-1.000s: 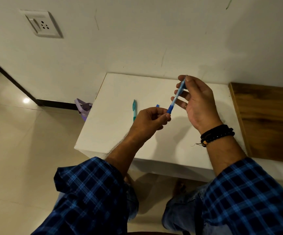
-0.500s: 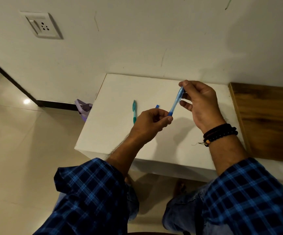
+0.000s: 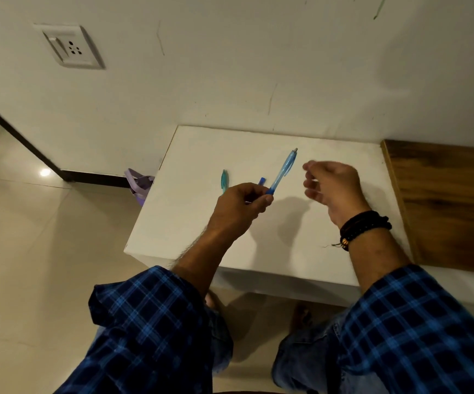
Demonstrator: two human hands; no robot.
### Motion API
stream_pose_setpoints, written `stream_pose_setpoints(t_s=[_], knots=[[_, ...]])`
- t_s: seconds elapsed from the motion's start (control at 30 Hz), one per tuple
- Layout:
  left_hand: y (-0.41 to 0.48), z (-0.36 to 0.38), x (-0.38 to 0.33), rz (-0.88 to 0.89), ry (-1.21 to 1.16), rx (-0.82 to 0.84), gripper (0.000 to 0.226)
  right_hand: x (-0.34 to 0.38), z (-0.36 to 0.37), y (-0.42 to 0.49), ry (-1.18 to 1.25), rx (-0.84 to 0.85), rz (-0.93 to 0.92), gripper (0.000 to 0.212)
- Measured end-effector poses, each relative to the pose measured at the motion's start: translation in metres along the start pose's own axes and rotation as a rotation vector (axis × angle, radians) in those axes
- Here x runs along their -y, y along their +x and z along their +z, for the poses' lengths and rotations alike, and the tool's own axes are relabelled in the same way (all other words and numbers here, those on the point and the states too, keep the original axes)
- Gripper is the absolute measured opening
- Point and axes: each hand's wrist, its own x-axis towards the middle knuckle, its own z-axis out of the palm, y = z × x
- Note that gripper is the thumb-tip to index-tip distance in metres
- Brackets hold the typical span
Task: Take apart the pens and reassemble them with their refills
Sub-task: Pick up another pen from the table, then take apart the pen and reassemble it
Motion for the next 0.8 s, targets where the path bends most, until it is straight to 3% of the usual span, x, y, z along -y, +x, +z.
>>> stream_pose_setpoints(t_s=[0.17, 0.37, 0.47, 0.53, 0.63, 0.7, 0.8], knots=[[0.004, -0.011, 0.001, 0.028, -0.080, -0.139, 0.016, -0.046, 0.017, 0.005, -0.951, 0.181, -0.163, 0.015], [0.006, -0.021, 0.000, 0.002, -0.176, -0.240, 0.010, -0.058, 0.031, 0.004, -1.140, 0.173, -0.131, 0.021], [0.008, -0.024, 0.002, -0.004, -0.159, -0.273, 0.012, -0.056, 0.030, 0.005, -0.887, 0.093, -0.117, 0.026], [0.010, -0.027, 0.004, 0.024, -0.100, -0.286, 0.012, -0.042, 0.030, 0.005, -0.412, -0.024, -0.042, 0.036], [0.010, -0.030, 0.002, 0.073, 0.052, -0.265, 0.014, -0.011, 0.027, -0.002, 0.301, 0.162, 0.200, 0.044], [0.011, -0.032, 0.001, 0.116, 0.112, -0.233, 0.014, -0.003, 0.023, -0.007, 0.400, 0.295, 0.237, 0.041], [0.010, -0.032, -0.002, 0.163, 0.079, -0.196, 0.017, -0.006, 0.022, -0.011, 0.403, 0.296, 0.234, 0.019]])
